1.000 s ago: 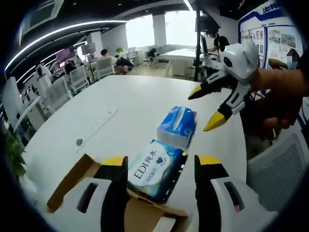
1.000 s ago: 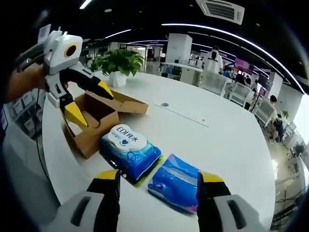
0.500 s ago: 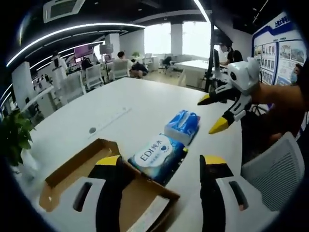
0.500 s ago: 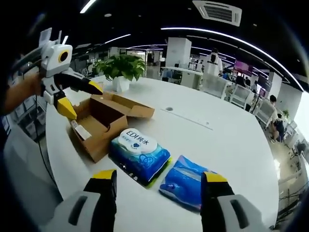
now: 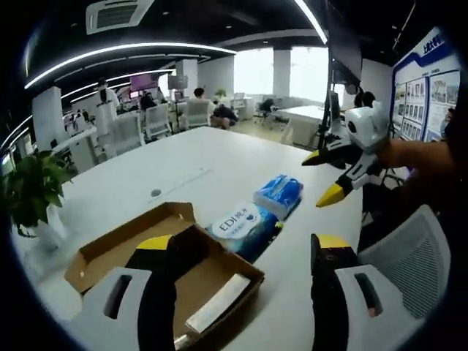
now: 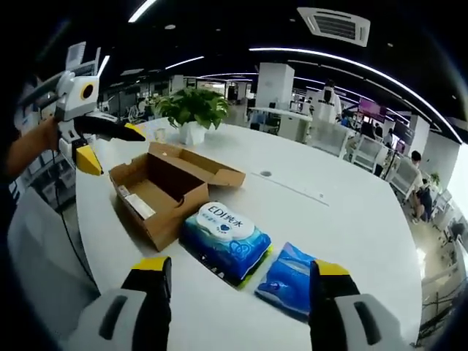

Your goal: Operate the shoe box by opening the lid, removing the specified soft item, and placing it in the target area until the item is outside and the box remains undamaged.

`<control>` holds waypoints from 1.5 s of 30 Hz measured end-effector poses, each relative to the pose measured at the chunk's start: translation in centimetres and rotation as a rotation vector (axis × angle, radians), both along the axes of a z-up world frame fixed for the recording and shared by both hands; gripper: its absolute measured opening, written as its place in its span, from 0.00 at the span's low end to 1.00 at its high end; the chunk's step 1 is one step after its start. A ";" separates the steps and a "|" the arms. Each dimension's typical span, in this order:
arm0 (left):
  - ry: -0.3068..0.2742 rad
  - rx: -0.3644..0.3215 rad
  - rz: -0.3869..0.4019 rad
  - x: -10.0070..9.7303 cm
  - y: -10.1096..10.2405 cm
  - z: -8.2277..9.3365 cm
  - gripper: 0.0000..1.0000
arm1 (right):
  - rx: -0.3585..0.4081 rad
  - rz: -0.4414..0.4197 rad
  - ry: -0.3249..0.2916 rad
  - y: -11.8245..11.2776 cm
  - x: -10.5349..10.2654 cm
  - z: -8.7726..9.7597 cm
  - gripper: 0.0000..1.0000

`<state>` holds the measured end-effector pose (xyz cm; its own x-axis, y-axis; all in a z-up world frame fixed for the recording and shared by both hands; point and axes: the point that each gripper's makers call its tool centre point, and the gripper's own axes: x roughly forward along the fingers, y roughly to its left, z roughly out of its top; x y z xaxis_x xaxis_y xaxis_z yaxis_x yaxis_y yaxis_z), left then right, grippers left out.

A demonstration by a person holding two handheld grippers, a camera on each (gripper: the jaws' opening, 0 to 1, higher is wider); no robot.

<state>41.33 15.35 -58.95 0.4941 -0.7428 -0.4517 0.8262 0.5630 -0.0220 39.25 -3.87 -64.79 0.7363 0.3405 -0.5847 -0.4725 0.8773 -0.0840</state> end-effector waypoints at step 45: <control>-0.034 -0.037 0.201 -8.9 11.5 -1.9 0.99 | 0.042 0.219 -0.026 9.1 0.8 2.1 0.94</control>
<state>32.47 26.82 -60.83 0.6488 -0.6431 -0.4067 0.6978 0.7161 -0.0192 40.03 5.18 -62.65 0.6569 0.5176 -0.5482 -0.6501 0.7572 -0.0640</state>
